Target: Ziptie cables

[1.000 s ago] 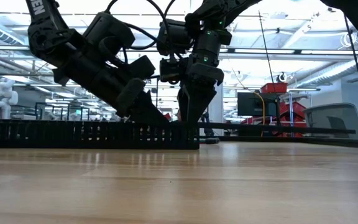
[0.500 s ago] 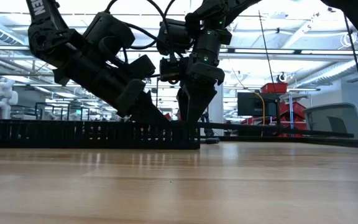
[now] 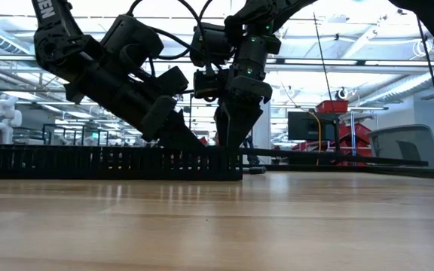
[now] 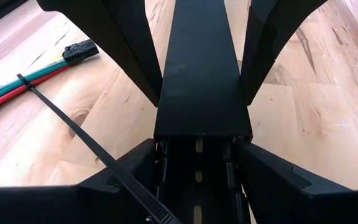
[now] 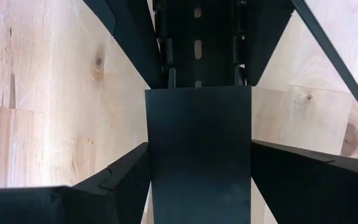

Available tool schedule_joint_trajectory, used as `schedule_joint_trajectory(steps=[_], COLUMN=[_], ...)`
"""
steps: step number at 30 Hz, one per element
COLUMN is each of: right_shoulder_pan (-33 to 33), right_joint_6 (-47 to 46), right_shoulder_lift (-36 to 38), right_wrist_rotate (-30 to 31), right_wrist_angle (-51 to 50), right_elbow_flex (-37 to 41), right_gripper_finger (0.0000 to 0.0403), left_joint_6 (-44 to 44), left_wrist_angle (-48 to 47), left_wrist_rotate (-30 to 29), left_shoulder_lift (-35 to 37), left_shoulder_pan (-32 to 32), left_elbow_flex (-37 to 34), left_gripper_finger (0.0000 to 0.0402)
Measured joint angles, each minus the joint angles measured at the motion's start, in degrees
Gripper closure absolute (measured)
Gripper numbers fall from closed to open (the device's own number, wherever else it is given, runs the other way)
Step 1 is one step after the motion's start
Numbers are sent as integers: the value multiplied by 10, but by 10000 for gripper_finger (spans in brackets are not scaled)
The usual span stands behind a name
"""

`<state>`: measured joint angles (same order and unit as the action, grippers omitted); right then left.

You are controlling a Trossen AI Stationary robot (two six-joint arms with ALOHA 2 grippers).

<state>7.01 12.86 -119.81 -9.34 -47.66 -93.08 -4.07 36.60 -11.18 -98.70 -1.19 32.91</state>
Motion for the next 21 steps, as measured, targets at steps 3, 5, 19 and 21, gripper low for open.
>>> schedule_joint_trajectory(steps=[3, 5, 19, 21], right_shoulder_pan=[0, 0, 0, 0], right_joint_6=[-1, -2, -1, -1], right_shoulder_lift=[0, 0, 0, 0], right_wrist_rotate=[0, 0, -2, -2], right_wrist_angle=[0, 0, -4, -4], right_elbow_flex=[0, 0, 0, 0], right_gripper_finger=[158, 158, 158, 158], left_joint_6=[1, 0, -21, -20], left_wrist_angle=[-1, -4, -11, -11], left_wrist_rotate=[0, 0, 22, 20], left_shoulder_lift=[0, 0, 0, 0], left_shoulder_pan=[0, 0, 0, 0], left_elbow_flex=[0, 0, 1, 1], left_gripper_finger=[189, 189, 132, 108])
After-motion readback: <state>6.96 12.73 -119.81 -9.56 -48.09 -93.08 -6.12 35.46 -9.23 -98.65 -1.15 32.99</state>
